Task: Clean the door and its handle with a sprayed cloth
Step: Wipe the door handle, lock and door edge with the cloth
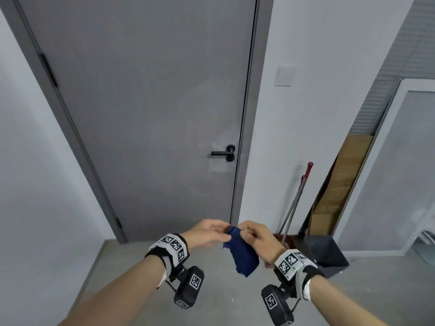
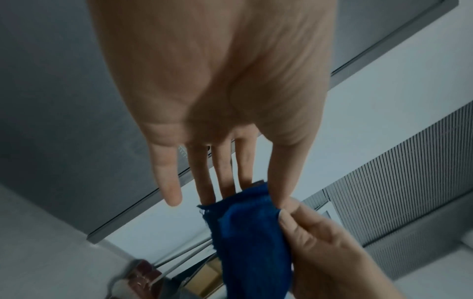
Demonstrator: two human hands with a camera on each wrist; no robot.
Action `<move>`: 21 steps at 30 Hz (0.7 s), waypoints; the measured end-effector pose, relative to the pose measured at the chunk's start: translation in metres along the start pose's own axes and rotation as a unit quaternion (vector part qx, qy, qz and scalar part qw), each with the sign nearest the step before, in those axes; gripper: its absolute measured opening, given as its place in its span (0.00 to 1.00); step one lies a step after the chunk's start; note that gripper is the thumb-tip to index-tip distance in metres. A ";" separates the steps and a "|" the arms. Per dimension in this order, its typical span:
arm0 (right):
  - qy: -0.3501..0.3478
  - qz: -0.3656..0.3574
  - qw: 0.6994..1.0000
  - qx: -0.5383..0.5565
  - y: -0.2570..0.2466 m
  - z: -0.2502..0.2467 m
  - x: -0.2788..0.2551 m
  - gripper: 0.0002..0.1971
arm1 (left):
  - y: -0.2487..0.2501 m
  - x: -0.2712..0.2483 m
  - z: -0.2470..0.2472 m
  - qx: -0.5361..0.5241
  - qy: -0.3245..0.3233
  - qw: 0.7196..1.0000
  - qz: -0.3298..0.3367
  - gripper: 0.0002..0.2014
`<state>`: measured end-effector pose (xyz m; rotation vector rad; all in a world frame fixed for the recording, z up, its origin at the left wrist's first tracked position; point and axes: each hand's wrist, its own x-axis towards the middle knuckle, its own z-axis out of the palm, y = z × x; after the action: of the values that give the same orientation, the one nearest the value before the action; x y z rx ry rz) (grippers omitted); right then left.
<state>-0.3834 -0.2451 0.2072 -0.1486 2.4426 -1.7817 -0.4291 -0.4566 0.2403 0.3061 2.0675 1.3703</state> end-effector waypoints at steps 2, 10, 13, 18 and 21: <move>-0.015 -0.001 1.000 0.005 -0.002 0.006 0.024 0.08 | -0.009 0.014 -0.009 0.010 0.015 1.000 0.014 0.14; -0.094 0.106 0.984 0.104 0.028 -0.011 0.123 0.05 | -0.012 0.093 -0.073 -0.025 0.143 0.989 -0.022 0.07; -0.105 0.121 0.980 0.118 0.039 -0.025 0.167 0.15 | -0.001 0.128 -0.099 -0.026 0.160 0.986 -0.042 0.05; -0.009 0.113 0.965 0.237 0.040 -0.049 0.238 0.10 | 0.016 0.185 -0.128 -0.040 0.153 0.983 -0.089 0.09; 0.083 0.098 0.966 0.226 0.038 -0.067 0.274 0.08 | 0.025 0.219 -0.143 -0.050 0.161 0.981 -0.101 0.07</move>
<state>-0.6644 -0.2103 0.1817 0.2813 1.9860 -2.2676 -0.6904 -0.4401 0.2178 -0.1769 2.2044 1.4670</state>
